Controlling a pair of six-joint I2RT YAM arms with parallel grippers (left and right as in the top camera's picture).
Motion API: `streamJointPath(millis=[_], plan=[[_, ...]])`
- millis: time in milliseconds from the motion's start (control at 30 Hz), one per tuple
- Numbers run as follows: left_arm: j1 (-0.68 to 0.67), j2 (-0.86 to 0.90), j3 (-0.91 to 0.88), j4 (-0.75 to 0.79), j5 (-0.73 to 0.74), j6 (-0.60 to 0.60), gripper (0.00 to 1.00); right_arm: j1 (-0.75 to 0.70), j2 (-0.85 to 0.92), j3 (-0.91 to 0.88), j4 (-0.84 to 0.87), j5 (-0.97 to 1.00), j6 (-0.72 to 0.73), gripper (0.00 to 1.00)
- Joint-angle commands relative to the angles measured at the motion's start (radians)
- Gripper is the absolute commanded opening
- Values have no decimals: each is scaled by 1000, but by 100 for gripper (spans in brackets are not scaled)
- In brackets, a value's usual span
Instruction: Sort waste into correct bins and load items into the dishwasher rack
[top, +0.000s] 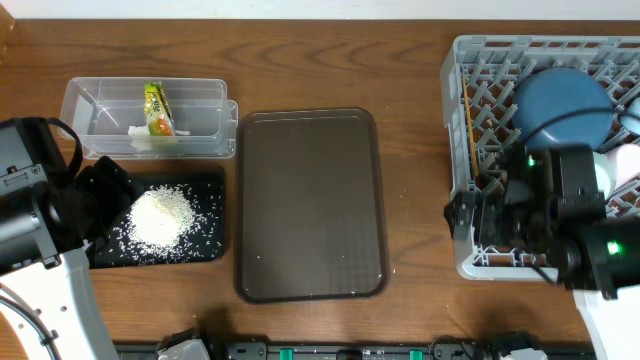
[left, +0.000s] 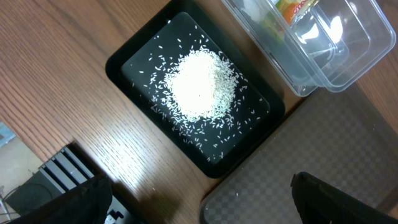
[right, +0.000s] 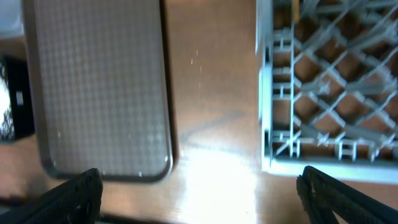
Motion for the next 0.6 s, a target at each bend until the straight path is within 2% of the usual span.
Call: streamJointPath(millis=[0, 367, 567], plan=[[4, 3, 2, 0, -19, -2, 95, 10, -47, -21, -27, -14, 21, 99], [4, 3, 2, 0, -19, -2, 95, 10, -57, -24, -58, 36, -2, 99], [4, 3, 2, 0, -19, -2, 95, 7, -72, -108, 45, 39, -11, 99]])
